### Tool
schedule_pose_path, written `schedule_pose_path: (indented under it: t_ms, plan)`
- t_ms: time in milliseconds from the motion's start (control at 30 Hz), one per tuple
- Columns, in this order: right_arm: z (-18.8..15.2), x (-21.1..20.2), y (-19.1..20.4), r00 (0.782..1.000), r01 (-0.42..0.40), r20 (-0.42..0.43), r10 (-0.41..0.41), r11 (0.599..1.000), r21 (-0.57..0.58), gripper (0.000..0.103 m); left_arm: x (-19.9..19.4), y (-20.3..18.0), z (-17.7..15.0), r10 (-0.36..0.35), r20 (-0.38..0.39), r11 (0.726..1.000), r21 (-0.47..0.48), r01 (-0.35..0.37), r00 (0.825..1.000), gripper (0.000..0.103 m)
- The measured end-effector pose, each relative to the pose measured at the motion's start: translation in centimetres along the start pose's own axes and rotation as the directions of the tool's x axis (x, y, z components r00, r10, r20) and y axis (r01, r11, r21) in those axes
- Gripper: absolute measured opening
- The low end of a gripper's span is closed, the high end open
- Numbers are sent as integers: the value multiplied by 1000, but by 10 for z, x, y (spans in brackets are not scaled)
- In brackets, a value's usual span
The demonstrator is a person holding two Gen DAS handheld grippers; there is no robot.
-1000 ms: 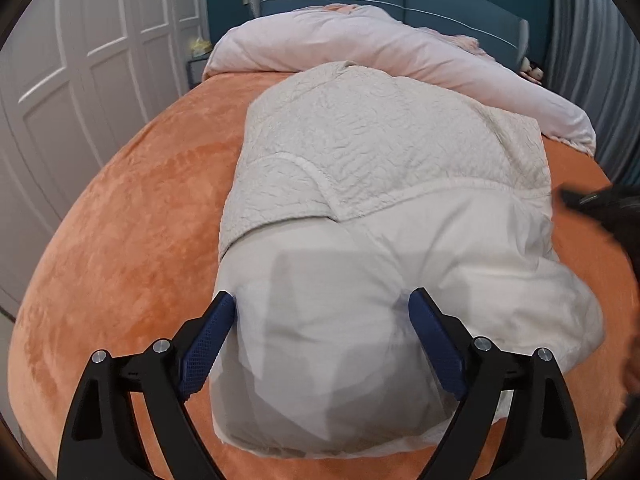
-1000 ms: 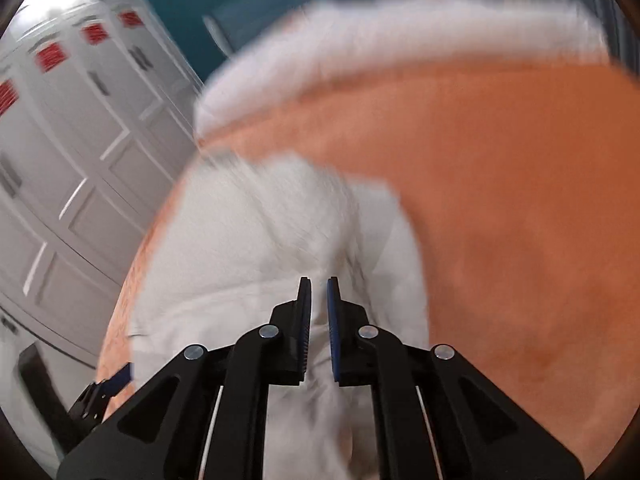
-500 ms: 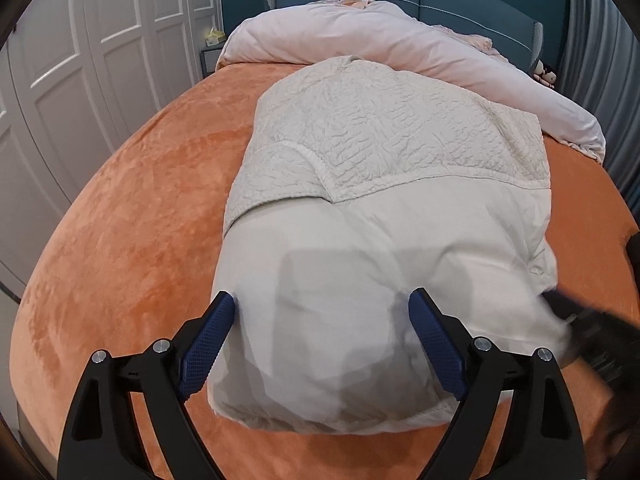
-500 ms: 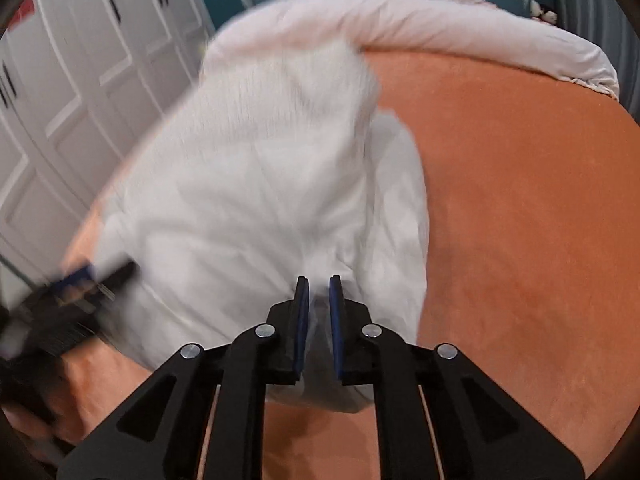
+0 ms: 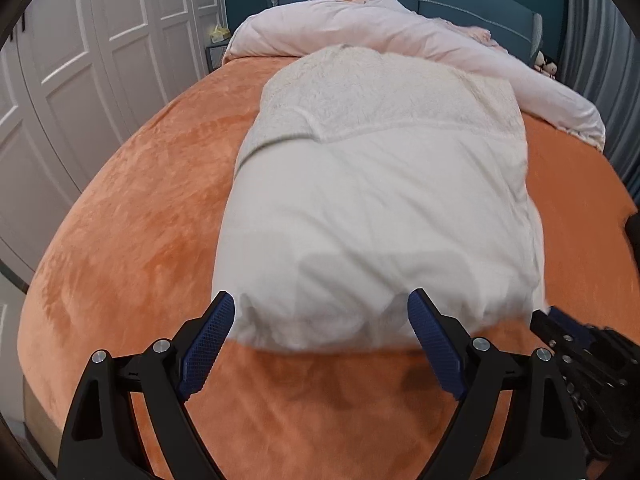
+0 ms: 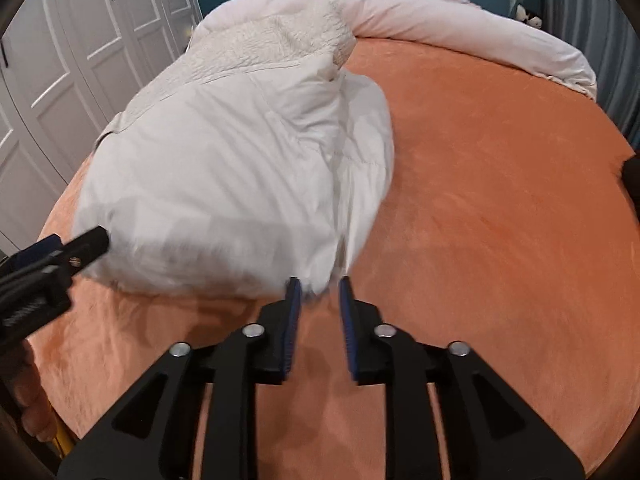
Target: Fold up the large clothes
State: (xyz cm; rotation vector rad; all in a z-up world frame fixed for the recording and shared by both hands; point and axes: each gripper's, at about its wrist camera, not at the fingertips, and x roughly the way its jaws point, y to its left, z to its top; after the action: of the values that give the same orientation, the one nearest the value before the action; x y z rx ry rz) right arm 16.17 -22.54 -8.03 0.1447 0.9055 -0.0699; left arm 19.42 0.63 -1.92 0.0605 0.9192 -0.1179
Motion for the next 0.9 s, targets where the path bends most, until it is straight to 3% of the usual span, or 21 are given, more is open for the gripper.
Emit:
schedule_pose_path:
  t_ms: [167, 267, 400, 600, 900]
  plan:
    - [-21, -2, 7, 1000, 18, -11, -18, 1000, -3, 36, -2, -7, -30, 4, -29, 1000, -6, -4, 1000, 86]
    - [-45, -25, -5, 999, 32, -24, -32, 999, -3, 49, -2, -11, -52, 11, -33, 1000, 2, -11, 999, 86]
    - [-67, -24, -4, 998, 45, -45, -46, 999, -15, 52, 5, -11, -77, 18, -66, 1000, -10, -18, 998, 86]
    - [-87, -26, -3, 998, 54, -43, -55, 998, -9, 66, 17, -10, -109, 34, -113, 999, 5, -33, 993, 86]
    - [-111, -30, 3, 997, 72, 33, -71, 997, -25, 72, 19, -7, -132, 67, -19, 998, 24, -66, 998, 90]
